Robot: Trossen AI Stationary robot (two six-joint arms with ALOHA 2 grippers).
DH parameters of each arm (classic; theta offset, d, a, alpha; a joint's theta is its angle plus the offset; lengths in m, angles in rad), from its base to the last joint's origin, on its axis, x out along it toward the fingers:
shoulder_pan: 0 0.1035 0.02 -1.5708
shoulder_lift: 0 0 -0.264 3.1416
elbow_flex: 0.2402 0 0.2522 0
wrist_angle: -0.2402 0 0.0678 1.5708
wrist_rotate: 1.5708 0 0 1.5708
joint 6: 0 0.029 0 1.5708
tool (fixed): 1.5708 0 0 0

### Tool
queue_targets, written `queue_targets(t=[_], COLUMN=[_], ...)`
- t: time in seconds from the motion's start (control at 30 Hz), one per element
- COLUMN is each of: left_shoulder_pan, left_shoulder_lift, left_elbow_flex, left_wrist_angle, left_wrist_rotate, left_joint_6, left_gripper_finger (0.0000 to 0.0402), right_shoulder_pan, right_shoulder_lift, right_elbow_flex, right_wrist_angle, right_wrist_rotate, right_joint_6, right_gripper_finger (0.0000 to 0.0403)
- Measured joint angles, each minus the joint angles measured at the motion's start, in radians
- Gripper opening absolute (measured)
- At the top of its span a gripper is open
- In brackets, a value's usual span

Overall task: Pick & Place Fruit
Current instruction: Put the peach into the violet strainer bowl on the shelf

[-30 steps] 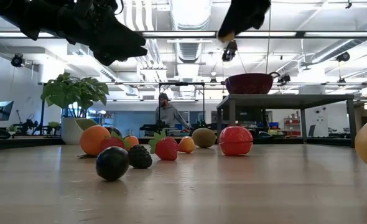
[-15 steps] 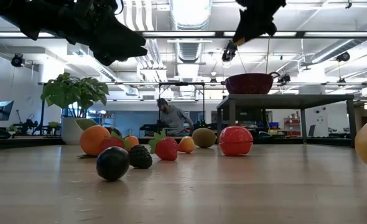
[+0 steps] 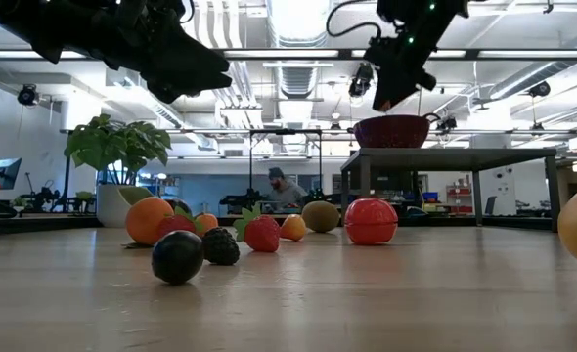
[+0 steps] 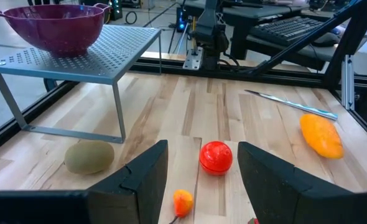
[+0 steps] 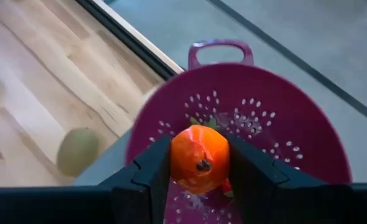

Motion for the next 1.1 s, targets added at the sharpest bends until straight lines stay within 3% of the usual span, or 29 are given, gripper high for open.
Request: queue_targets(t=[0.4, 0.7, 1.1], left_shoulder_pan=[0.000, 0.001, 0.001], left_shoulder_lift=[0.000, 0.000, 0.000], left_elbow_flex=[0.000, 0.000, 0.000], left_wrist_angle=[0.000, 0.000, 0.000], left_wrist_rotate=[0.000, 0.000, 0.000], left_joint_6=[0.000, -0.001, -0.002], left_gripper_finger=[0.0200, 0.0200, 0.0200], right_shoulder_pan=[-0.063, -0.080, -0.080], right_shoulder_lift=[0.085, 0.104, 0.104], right_elbow_flex=[0.000, 0.000, 0.000], right_wrist_angle=[-0.032, -0.042, -0.047], right_wrist_rotate=[0.001, 0.002, 0.011], right_joint_6=[0.026, 0.026, 0.025], right_gripper_finger=[0.0145, 0.0130, 0.0186])
